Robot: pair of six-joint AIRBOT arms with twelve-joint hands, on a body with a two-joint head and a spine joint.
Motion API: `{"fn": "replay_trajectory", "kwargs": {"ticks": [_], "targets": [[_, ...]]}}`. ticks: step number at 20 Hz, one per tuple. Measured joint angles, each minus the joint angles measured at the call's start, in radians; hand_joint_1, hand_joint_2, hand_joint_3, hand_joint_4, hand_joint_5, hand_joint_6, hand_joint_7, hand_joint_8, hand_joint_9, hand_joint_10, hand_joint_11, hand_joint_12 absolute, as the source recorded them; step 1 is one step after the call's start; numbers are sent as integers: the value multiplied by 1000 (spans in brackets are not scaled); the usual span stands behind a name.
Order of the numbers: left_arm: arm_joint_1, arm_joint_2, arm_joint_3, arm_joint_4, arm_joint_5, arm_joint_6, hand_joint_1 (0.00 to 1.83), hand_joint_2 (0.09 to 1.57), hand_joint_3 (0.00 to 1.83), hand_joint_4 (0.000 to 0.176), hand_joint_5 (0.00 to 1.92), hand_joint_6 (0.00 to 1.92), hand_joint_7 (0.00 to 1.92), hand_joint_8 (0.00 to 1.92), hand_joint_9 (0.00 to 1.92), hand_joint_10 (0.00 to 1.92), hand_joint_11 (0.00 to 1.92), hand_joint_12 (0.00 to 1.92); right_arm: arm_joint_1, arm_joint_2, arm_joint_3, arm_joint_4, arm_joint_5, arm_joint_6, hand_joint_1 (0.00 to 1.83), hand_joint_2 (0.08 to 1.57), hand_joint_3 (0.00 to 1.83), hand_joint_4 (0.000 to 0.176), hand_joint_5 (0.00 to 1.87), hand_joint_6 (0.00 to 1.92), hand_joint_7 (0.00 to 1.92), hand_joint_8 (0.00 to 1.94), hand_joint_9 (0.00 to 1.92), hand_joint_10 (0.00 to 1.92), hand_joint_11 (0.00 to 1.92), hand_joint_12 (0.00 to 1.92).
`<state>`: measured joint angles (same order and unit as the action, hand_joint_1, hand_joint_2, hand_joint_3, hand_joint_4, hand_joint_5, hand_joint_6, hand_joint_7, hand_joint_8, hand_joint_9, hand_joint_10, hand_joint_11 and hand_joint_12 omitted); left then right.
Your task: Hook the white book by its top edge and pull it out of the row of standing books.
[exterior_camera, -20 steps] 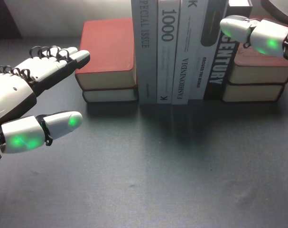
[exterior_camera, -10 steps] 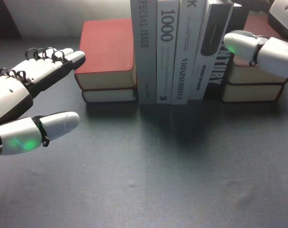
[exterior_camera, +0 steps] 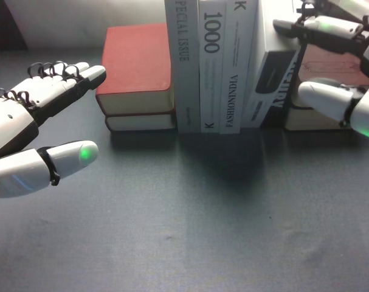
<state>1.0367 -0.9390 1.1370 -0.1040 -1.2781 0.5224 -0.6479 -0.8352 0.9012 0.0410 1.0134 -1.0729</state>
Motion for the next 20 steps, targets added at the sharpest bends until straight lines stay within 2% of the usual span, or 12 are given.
{"fn": "replay_trajectory", "kwargs": {"ticks": [1, 3, 5, 7, 10, 14, 17, 18, 20], "targets": [[3, 0, 0, -3, -5, 0, 90, 1323, 0, 83, 0, 0, 0, 0, 0, 0, 0, 0, -12, 8, -11, -11, 6, 2, 180, 1436, 13, 0, 565, 60, 12, 4, 0, 0, 0, 0], [3, 1, -4, -13, -9, 0, 48, 1333, 4, 69, 0, 0, 0, 0, 0, 0, 0, 0, -51, 24, -25, -50, 32, 48, 103, 1432, 9, 0, 563, 60, 16, 5, 0, 0, 0, 0], [11, 1, -4, -13, -18, 0, 56, 1332, 2, 70, 0, 0, 0, 0, 0, 0, 0, 0, -101, 31, -26, -88, 55, 131, 4, 1430, 7, 0, 546, 53, 20, 4, 0, 0, 0, 0], [21, 1, -4, -18, -16, 0, 75, 1329, 0, 63, 0, 0, 0, 0, 0, 0, 0, 0, -140, 37, -40, -98, 58, 154, 0, 1423, 3, 0, 566, 61, 58, 19, 0, 0, 0, 0], [26, 1, -4, -29, -18, 0, 68, 1334, 1, 69, 0, 0, 0, 0, 0, 0, 0, 0, -194, 58, -65, -126, 60, 193, 22, 1425, 2, 0, 569, 63, 53, 13, 0, 0, 0, 0], [28, 1, -4, -34, -20, 0, 170, 1336, 0, 41, 13, 3, 0, 0, 0, 0, 0, 0, -246, 66, -82, -148, 86, 249, 119, 1410, 0, 0, 600, 86, 122, 28, 0, 0, 0, 0], [34, 1, -6, -40, -23, 1, 79, 1343, 3, 60, 0, 0, 0, 0, 0, 0, 0, 0, -308, 69, -89, -162, 96, 308, 149, 1413, 0, 0, 587, 87, 90, 10, 0, 0, 0, 0], [34, 1, -6, -40, -23, 1, 85, 1343, 2, 60, 0, 0, 0, 0, 0, 0, 0, 0, -326, 69, -89, -162, 96, 319, 191, 1406, 0, 0, 585, 89, 109, 15, 0, 0, 0, 0], [34, 1, -6, -41, -25, 1, 101, 1343, 1, 62, 0, 0, 0, 0, 0, 0, 0, 0, -365, 63, -88, -161, 95, 344, 164, 1407, 0, 0, 572, 84, 105, 9, 0, 0, 0, 0]]}}
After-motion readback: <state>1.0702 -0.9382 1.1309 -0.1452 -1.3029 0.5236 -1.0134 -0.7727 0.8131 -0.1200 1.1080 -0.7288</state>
